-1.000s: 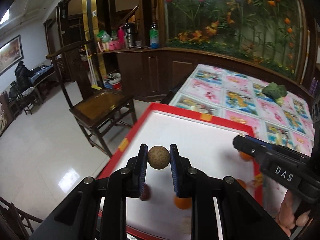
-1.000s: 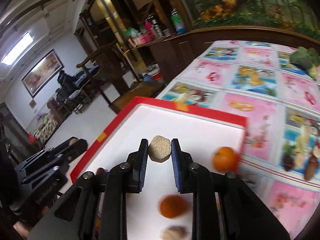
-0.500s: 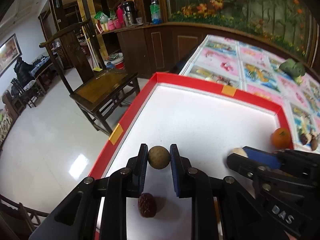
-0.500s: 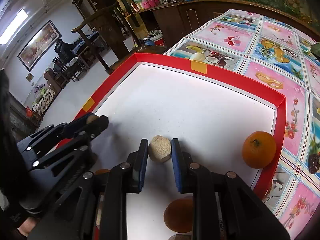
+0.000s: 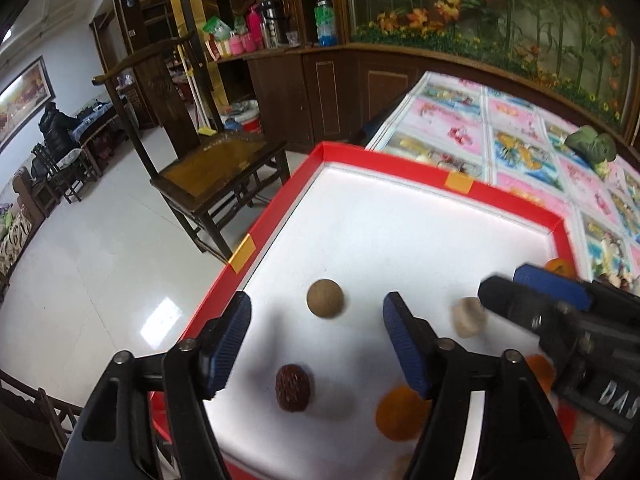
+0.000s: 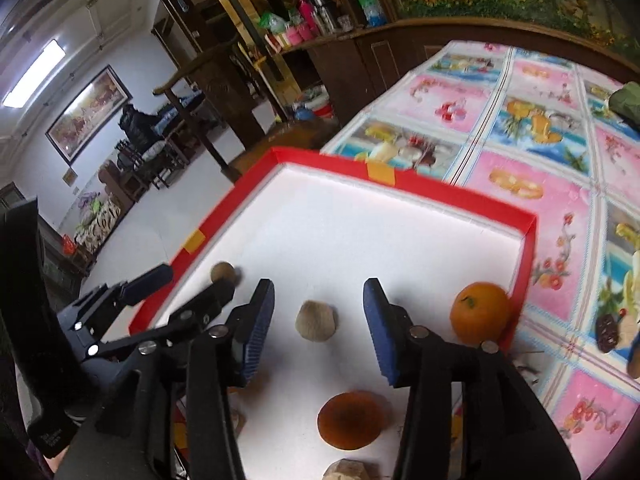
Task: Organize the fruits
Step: 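Move both grippers back from the tray to the fruit pile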
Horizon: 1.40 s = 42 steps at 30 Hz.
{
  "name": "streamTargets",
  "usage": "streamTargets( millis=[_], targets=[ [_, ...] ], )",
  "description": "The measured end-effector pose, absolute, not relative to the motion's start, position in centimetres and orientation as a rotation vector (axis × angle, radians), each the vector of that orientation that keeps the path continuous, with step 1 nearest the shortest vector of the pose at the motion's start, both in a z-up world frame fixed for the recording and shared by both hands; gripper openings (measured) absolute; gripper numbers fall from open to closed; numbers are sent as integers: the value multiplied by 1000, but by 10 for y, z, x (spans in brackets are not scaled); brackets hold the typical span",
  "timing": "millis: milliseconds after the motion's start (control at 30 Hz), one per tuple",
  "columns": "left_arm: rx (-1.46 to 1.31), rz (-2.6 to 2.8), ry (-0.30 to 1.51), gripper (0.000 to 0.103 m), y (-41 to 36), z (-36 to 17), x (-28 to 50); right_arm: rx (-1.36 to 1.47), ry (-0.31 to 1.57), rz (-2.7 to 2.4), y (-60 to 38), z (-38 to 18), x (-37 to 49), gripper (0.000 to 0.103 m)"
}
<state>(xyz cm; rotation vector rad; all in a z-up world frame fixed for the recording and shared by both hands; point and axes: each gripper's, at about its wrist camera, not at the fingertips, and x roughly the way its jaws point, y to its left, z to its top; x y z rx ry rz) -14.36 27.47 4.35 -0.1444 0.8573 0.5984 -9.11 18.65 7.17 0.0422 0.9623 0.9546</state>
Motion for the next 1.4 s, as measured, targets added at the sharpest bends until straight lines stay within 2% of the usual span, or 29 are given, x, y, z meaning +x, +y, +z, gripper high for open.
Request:
streamTargets(
  millis=[133, 900, 1400],
  targets=[
    [-149, 569, 811, 79, 257, 55, -151, 64, 890, 919, 169, 85, -89, 60],
    [-76, 386, 889, 79, 173, 34, -143, 38, 837, 714, 48, 79, -50, 65],
    [-30, 376, 879, 79, 153, 37, -140, 23, 858, 697, 43, 71, -49, 65]
  ],
)
